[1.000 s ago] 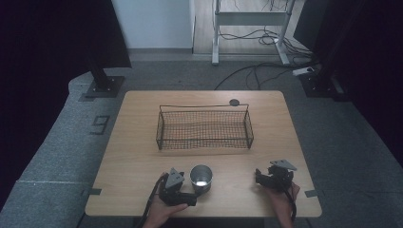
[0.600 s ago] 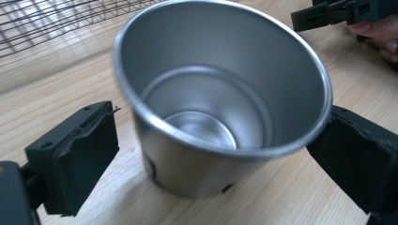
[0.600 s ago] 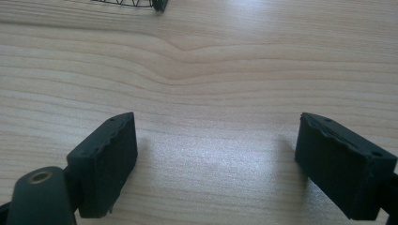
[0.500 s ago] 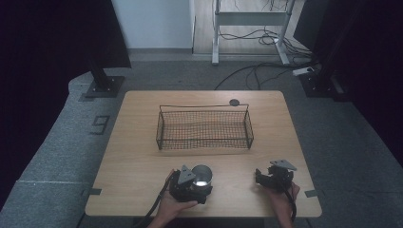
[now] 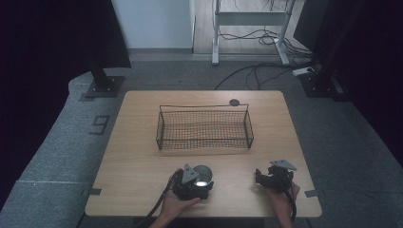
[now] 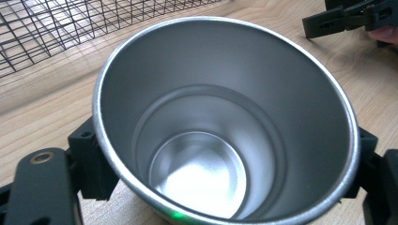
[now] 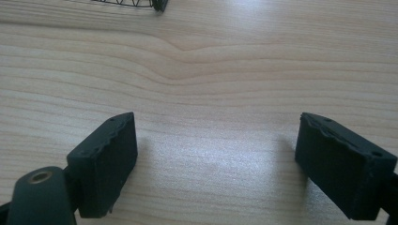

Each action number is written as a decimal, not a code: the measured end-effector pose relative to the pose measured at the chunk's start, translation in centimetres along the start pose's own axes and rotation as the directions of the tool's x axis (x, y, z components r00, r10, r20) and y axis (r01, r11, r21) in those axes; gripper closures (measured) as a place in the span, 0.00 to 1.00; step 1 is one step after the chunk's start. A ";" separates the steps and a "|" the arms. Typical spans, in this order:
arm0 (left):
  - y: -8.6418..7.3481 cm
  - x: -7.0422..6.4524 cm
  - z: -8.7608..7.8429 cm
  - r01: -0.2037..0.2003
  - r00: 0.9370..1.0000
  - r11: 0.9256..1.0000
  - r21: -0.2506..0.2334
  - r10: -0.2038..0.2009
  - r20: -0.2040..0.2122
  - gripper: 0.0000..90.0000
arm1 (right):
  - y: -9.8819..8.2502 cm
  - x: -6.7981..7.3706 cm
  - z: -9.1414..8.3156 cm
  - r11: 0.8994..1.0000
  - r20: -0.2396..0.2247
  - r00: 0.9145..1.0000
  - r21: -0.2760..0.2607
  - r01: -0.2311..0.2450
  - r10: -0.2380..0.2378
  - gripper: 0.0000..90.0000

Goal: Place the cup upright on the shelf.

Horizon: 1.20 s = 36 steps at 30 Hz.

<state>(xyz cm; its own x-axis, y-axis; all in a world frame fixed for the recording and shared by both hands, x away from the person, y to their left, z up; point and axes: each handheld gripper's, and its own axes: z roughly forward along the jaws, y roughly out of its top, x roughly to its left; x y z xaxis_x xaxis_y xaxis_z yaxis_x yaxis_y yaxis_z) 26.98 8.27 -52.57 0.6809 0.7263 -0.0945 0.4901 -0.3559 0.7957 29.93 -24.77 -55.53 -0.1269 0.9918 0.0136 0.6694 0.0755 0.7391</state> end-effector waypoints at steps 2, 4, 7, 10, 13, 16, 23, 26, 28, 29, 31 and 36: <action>0.1 0.0 -0.2 -0.005 1.000 1.000 0.003 0.005 0.020 0.20 | 0.0 0.0 0.0 1.000 0.001 1.000 0.001 0.001 -0.001 0.15; 0.2 -0.1 -0.5 -0.013 0.999 1.000 -0.003 0.013 0.029 0.20 | 0.0 0.0 0.0 1.000 0.000 1.000 0.000 0.000 0.000 0.15; 0.6 -0.1 -1.3 -0.011 0.999 1.000 -0.019 0.012 0.034 0.20 | 0.0 0.0 0.0 1.000 0.000 1.000 0.000 0.000 0.000 0.15; 1.1 0.0 -2.1 -0.002 0.999 0.999 -0.041 0.004 0.049 0.20 | 0.0 0.0 0.0 1.000 0.000 1.000 0.000 0.000 0.000 0.15; 1.8 0.1 -2.8 0.001 0.999 0.998 -0.057 0.001 0.048 0.20 | 0.0 0.0 0.0 1.000 0.001 1.000 0.001 0.000 0.000 0.15; 2.5 0.2 -3.2 0.000 0.999 0.997 -0.073 0.004 0.054 0.20 | 0.0 0.0 0.0 1.000 0.000 1.000 -0.001 -0.001 0.001 0.15; 3.6 0.6 -3.6 0.003 0.999 0.997 -0.083 0.001 0.045 0.20 | 0.0 0.0 0.0 1.000 0.000 1.000 0.000 -0.001 0.001 0.15; 3.9 0.9 -3.7 0.006 0.999 0.996 -0.086 -0.003 0.041 0.20 | 0.0 0.0 0.0 1.000 0.000 1.000 -0.001 -0.001 0.001 0.15; 4.0 1.0 -3.7 0.011 0.999 0.996 -0.086 -0.007 0.043 0.20 | 0.0 0.0 0.0 1.000 0.001 1.000 0.001 0.000 0.000 0.15; 4.1 1.1 -3.7 0.012 0.999 0.996 -0.086 -0.009 0.042 0.20 | 0.0 0.0 0.0 1.000 0.001 1.000 0.001 -0.001 0.001 0.15; 4.3 1.5 -3.6 0.020 0.999 0.996 -0.084 -0.017 0.036 0.20 | 0.0 0.0 0.0 1.000 0.000 1.000 0.000 -0.001 0.001 0.15; 4.4 1.9 -3.6 0.027 0.999 0.996 -0.084 -0.024 0.035 0.20 | 0.0 0.0 0.0 1.000 0.000 1.000 0.000 0.000 0.000 0.15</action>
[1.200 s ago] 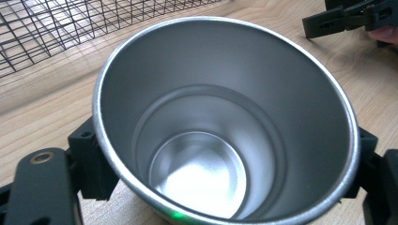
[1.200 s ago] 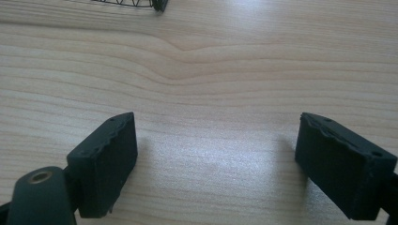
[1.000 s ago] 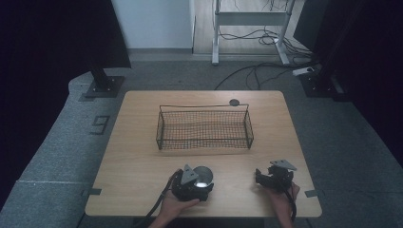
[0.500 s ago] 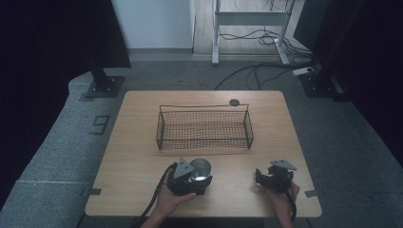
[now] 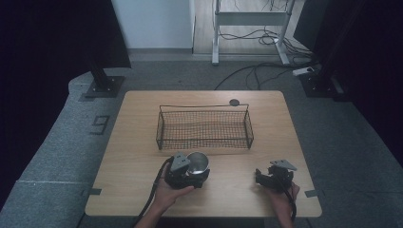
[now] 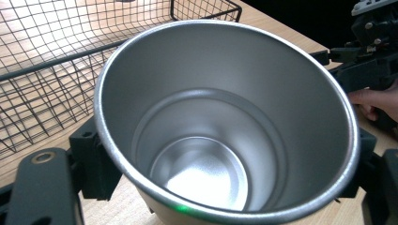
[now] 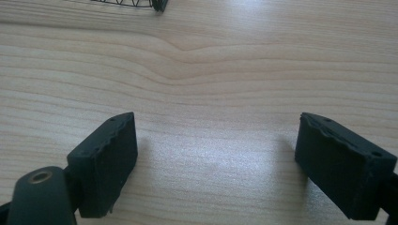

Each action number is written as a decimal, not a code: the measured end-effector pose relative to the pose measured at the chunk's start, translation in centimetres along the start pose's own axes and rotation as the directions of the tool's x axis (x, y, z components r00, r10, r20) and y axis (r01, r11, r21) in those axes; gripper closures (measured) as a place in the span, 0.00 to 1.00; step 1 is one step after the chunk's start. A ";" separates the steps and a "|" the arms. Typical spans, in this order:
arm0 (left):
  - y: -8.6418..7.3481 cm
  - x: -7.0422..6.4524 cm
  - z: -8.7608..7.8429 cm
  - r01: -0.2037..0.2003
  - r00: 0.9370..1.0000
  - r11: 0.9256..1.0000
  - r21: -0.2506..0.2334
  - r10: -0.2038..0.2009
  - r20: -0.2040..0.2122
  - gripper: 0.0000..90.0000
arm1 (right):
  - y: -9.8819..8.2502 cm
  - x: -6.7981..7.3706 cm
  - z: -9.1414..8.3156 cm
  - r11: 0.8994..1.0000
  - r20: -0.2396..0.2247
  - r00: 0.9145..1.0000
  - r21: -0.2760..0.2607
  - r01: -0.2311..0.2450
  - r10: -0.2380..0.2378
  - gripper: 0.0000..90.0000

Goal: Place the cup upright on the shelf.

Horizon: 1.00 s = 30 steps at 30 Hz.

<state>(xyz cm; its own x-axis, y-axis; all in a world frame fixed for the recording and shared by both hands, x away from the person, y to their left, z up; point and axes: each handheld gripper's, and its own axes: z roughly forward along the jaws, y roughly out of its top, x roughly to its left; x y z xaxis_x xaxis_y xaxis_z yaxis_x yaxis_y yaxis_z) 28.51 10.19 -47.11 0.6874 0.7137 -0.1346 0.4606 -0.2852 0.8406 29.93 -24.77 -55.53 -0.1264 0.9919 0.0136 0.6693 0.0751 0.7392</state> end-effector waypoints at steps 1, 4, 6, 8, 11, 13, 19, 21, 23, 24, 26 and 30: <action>0.0 0.1 0.0 0.001 1.000 1.000 -0.001 -0.001 -0.002 0.20 | 0.0 0.0 0.0 1.000 0.000 1.000 0.000 0.000 0.000 0.15; 0.2 0.4 0.0 0.007 1.000 1.000 0.000 -0.007 -0.007 0.20 | 0.0 0.0 0.0 1.000 0.000 1.000 0.000 0.000 0.000 0.15; 0.2 0.6 0.0 0.007 1.000 1.000 0.004 -0.007 -0.003 0.20 | 0.0 0.0 0.0 1.000 0.000 1.000 0.000 0.000 0.000 0.15; 0.4 0.9 0.0 0.010 1.000 1.000 0.006 -0.010 -0.002 0.20 | 0.0 0.0 0.0 1.000 0.001 1.000 0.001 0.000 0.000 0.15; 0.6 1.2 -0.1 0.007 1.000 1.000 0.008 -0.007 -0.010 0.20 | 0.0 0.0 0.0 1.000 0.001 1.000 0.001 -0.001 0.001 0.15; 0.8 1.3 -0.1 0.007 1.000 1.000 0.005 -0.007 -0.015 0.20 | 0.0 0.0 0.0 1.000 0.001 1.000 0.001 0.000 0.000 0.15; 1.3 1.8 -0.2 0.008 1.000 1.000 0.004 -0.008 -0.022 0.20 | 0.0 0.0 0.0 1.000 0.000 1.000 0.000 -0.001 0.001 0.15; 1.4 1.9 -0.2 0.013 1.000 1.000 -0.001 -0.013 -0.025 0.20 | 0.0 0.0 0.0 1.000 0.000 1.000 0.000 -0.001 0.001 0.15; 1.6 2.0 -0.2 0.017 0.999 1.000 -0.001 -0.017 -0.028 0.20 | 0.0 0.0 0.0 1.000 0.000 1.000 0.001 0.000 0.000 0.15; 1.7 2.0 -0.2 0.016 0.999 1.000 -0.001 -0.016 -0.029 0.20 | 0.0 0.0 0.0 1.000 -0.001 1.000 0.000 -0.001 0.001 0.15; 1.9 2.2 -0.2 0.018 0.999 1.000 -0.006 -0.018 -0.031 0.20 | 0.0 0.0 0.0 1.000 -0.001 1.000 0.000 -0.001 0.001 0.15; 2.4 2.5 -0.2 0.028 0.999 1.000 -0.007 -0.028 -0.023 0.20 | 0.0 0.0 0.0 1.000 0.000 1.000 0.000 -0.001 0.001 0.15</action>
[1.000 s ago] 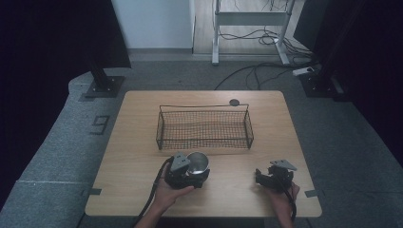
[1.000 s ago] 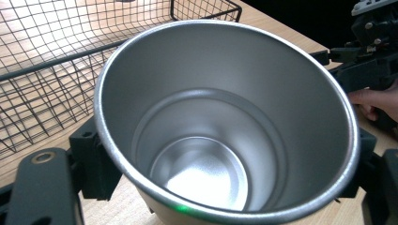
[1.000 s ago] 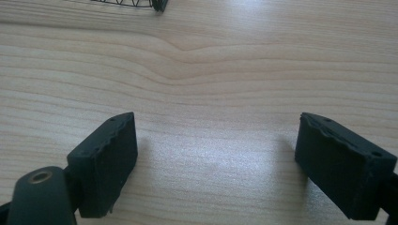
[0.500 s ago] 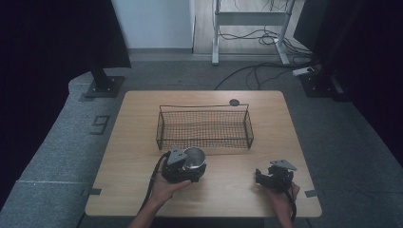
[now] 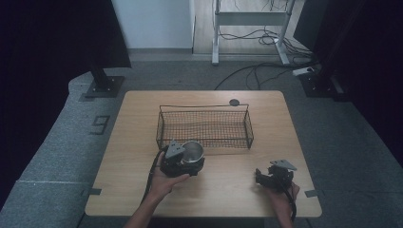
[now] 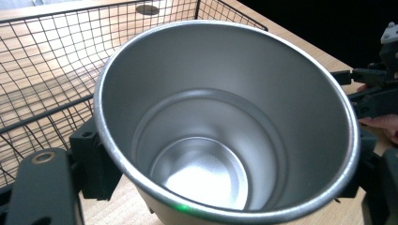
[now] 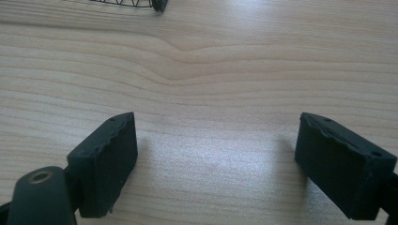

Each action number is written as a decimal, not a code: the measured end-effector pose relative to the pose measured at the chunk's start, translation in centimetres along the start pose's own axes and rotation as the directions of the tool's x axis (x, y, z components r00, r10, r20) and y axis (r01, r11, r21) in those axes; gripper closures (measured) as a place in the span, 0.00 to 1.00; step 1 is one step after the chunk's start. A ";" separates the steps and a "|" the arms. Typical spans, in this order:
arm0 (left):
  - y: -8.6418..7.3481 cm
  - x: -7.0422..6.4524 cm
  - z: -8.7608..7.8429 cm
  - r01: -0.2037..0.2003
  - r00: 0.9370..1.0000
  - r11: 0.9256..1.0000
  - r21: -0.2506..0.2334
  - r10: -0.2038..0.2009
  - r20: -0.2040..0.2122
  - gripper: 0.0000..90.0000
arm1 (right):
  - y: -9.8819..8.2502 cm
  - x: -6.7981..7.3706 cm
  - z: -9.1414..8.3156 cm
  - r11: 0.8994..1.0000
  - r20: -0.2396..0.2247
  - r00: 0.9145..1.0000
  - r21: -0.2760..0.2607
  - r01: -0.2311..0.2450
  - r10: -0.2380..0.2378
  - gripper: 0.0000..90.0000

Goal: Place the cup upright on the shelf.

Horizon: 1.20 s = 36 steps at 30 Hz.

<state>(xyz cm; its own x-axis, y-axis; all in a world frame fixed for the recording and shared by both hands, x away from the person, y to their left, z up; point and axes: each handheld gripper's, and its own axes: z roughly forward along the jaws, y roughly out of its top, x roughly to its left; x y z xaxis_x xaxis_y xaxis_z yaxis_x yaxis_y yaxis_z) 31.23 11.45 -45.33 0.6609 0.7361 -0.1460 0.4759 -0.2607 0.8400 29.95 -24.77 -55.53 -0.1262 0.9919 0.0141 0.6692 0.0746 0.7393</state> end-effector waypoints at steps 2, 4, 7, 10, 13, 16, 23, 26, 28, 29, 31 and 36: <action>0.3 0.1 0.0 -0.010 1.000 1.000 -0.001 0.010 -0.009 0.20 | 0.0 0.0 0.0 1.000 0.000 1.000 0.000 0.000 0.000 0.15; 0.6 0.2 0.1 -0.009 1.000 1.000 -0.001 0.009 -0.014 0.20 | 0.0 0.0 0.0 1.000 0.002 1.000 0.001 0.000 0.000 0.15; 1.1 0.4 0.1 -0.010 1.000 1.000 -0.003 0.010 -0.015 0.20 | 0.0 0.0 0.0 1.000 0.002 1.000 0.001 0.000 0.000 0.15; 1.6 0.4 0.0 -0.013 1.000 1.000 -0.007 0.013 -0.009 0.20 | 0.0 0.0 0.0 1.000 0.002 1.000 0.001 0.000 0.000 0.15; 2.2 0.5 0.0 -0.008 1.000 1.000 -0.006 0.008 0.005 0.20 | 0.0 0.0 0.0 1.000 0.001 1.000 0.001 0.000 0.000 0.15; 2.8 0.8 0.0 -0.014 1.000 1.000 -0.009 0.014 0.007 0.20 | 0.0 0.0 0.0 1.000 0.001 1.000 0.000 -0.002 0.002 0.15; 3.6 1.1 0.4 -0.007 1.000 1.000 -0.003 0.007 -0.008 0.20 | 0.0 0.0 0.0 1.000 0.002 1.000 0.001 -0.001 0.001 0.15; 3.9 1.1 0.7 -0.015 1.000 1.000 0.000 0.015 -0.014 0.20 | 0.0 0.0 0.0 1.000 0.002 1.000 -0.001 -0.002 0.002 0.15; 4.2 1.1 0.8 -0.015 1.000 1.000 0.000 0.015 -0.009 0.20 | 0.0 0.0 0.0 1.000 0.002 1.000 0.001 -0.001 0.001 0.15; 4.3 1.2 0.9 -0.011 1.000 1.000 -0.003 0.011 -0.007 0.20 | 0.0 0.0 0.0 1.000 0.002 1.000 0.000 0.000 0.000 0.15; 4.5 1.3 1.0 -0.011 1.000 1.000 -0.001 0.011 -0.009 0.20 | 0.0 0.0 0.0 1.000 0.001 1.000 0.000 0.000 0.000 0.15; 5.0 1.7 1.2 -0.011 1.000 1.000 0.001 0.011 -0.015 0.20 | 0.0 0.0 0.0 1.000 0.001 1.000 -0.001 -0.002 0.002 0.15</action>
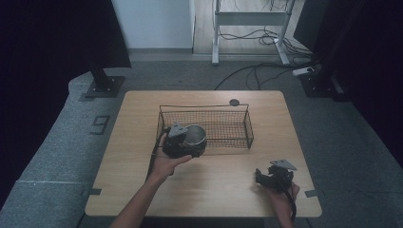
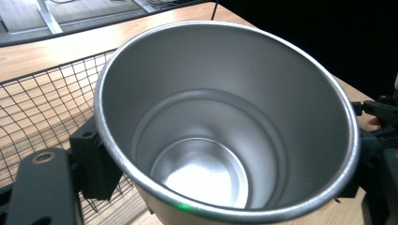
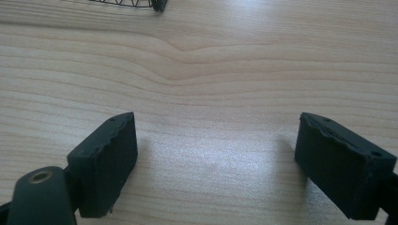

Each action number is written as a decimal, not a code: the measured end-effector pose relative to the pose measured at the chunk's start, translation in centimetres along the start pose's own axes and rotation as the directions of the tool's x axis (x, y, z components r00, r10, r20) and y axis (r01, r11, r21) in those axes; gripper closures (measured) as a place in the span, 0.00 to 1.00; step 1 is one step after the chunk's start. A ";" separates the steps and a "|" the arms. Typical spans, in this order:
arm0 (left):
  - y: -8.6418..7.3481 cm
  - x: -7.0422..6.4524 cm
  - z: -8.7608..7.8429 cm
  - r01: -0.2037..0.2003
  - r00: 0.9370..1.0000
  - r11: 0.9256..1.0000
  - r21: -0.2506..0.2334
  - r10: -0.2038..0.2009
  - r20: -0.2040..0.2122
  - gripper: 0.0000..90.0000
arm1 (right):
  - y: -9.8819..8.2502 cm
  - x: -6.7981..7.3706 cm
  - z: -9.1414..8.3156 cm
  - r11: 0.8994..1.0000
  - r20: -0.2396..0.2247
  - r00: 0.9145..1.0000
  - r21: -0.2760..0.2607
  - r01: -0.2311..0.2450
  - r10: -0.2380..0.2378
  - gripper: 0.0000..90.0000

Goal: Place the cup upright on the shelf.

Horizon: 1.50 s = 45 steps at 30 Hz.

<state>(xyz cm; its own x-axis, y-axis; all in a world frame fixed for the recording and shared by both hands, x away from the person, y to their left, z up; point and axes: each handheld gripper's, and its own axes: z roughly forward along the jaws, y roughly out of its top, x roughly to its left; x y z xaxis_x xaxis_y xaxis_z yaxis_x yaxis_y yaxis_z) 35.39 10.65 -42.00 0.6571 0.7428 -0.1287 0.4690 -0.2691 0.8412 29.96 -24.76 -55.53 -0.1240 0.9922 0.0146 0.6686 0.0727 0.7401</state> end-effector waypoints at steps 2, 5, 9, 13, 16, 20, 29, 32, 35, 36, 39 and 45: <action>0.3 0.2 0.0 0.000 1.000 1.000 -0.005 0.000 0.000 0.20 | 0.0 0.0 0.0 1.000 0.001 1.000 0.003 0.002 -0.002 0.15; 0.6 0.4 0.0 0.002 1.000 1.000 -0.010 -0.002 -0.001 0.20 | 0.0 0.0 0.0 1.000 0.001 1.000 0.003 0.001 -0.001 0.15; 1.0 0.5 0.2 0.000 1.000 1.000 -0.013 0.000 0.000 0.20 | 0.0 0.0 0.0 1.000 0.000 1.000 0.003 -0.001 0.001 0.15; 1.3 0.7 0.5 -0.006 1.000 1.000 -0.029 0.007 0.017 0.20 | 0.0 0.0 0.0 1.000 0.001 1.000 0.004 0.001 -0.001 0.15; 1.4 0.9 0.7 -0.003 1.000 1.000 -0.031 0.004 0.024 0.20 | 0.0 0.0 0.0 1.000 0.001 1.000 0.004 0.002 -0.002 0.15; 1.6 1.1 0.7 -0.009 1.000 1.000 -0.026 0.009 0.014 0.20 | 0.0 0.0 0.0 1.000 0.000 1.000 0.002 0.001 -0.001 0.15; 2.4 1.8 0.9 -0.008 1.000 1.000 -0.031 0.008 0.001 0.20 | 0.0 0.0 0.0 1.000 0.001 1.000 0.001 0.002 -0.002 0.15; 2.6 2.0 1.0 -0.004 1.000 0.999 -0.033 0.004 0.000 0.20 | 0.0 0.0 0.0 1.000 0.002 1.000 0.002 0.004 -0.004 0.15; 2.7 2.2 1.1 0.000 1.000 1.000 -0.030 0.000 0.004 0.20 | 0.0 0.0 0.0 1.000 0.002 1.000 0.002 0.004 -0.004 0.15; 2.8 2.3 1.2 0.000 1.000 1.000 -0.030 0.000 0.005 0.20 | 0.0 0.0 0.0 1.000 0.002 1.000 0.002 0.004 -0.004 0.15; 3.0 2.7 1.3 0.000 1.000 1.000 -0.031 0.000 0.003 0.20 | 0.0 0.0 0.0 1.000 0.002 1.000 0.001 0.005 -0.005 0.15; 3.5 3.5 1.6 0.006 1.000 0.999 -0.032 -0.006 -0.002 0.20 | 0.0 0.0 0.0 1.000 0.002 1.000 0.000 0.004 -0.004 0.15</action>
<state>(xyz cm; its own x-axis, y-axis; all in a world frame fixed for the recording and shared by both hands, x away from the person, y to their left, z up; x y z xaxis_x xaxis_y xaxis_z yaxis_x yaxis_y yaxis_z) 40.33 11.34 -40.33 0.6528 0.7458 -0.1330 0.4540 -0.2446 0.8568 29.95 -24.78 -55.53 -0.1250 0.9921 0.0106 0.6684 0.0763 0.7399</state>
